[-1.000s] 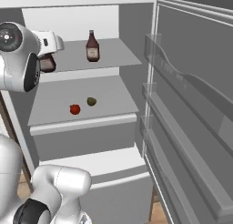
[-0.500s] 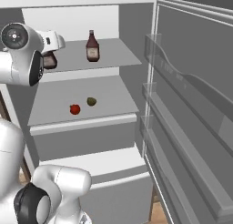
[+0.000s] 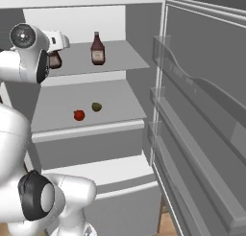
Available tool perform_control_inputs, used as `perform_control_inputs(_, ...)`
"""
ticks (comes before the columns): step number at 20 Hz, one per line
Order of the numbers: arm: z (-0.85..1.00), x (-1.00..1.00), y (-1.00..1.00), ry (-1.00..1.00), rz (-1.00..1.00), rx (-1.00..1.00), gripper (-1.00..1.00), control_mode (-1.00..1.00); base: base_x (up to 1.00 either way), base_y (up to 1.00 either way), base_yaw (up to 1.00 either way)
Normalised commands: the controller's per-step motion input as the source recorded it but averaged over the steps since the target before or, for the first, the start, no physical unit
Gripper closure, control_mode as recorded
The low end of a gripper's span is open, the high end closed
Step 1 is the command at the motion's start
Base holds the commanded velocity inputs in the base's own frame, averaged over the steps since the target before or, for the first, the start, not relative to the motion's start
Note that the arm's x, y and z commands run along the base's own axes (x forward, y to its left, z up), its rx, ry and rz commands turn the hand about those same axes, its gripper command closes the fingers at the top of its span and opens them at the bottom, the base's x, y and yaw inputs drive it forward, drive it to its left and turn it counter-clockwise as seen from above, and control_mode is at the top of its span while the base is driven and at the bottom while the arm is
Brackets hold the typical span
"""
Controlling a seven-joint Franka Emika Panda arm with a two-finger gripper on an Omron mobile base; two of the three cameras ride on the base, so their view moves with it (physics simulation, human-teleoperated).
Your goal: Place the ketchup and ketchup from the counter to the top shelf of the fridge. If the existing items in the fridge are on the top shelf, move them to other shelves.
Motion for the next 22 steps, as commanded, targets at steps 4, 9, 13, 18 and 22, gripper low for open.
perform_control_inputs(4,-0.2,0.29,0.02,0.0,0.0,0.0,1.0,-1.0,0.0,0.0,0.0)
perform_control_inputs(9,-0.22,0.17,0.0,0.0,0.0,0.0,1.0,-1.0,0.0,0.0,0.0)
perform_control_inputs(13,-0.2,0.15,0.02,0.0,0.0,0.0,1.0,-1.0,0.0,0.0,0.0)
perform_control_inputs(18,-0.14,0.18,0.06,0.0,0.0,0.0,1.0,-1.0,0.0,0.0,0.0)
perform_control_inputs(22,-0.03,0.3,0.11,0.0,0.0,0.0,1.0,-1.0,0.0,0.0,0.0)
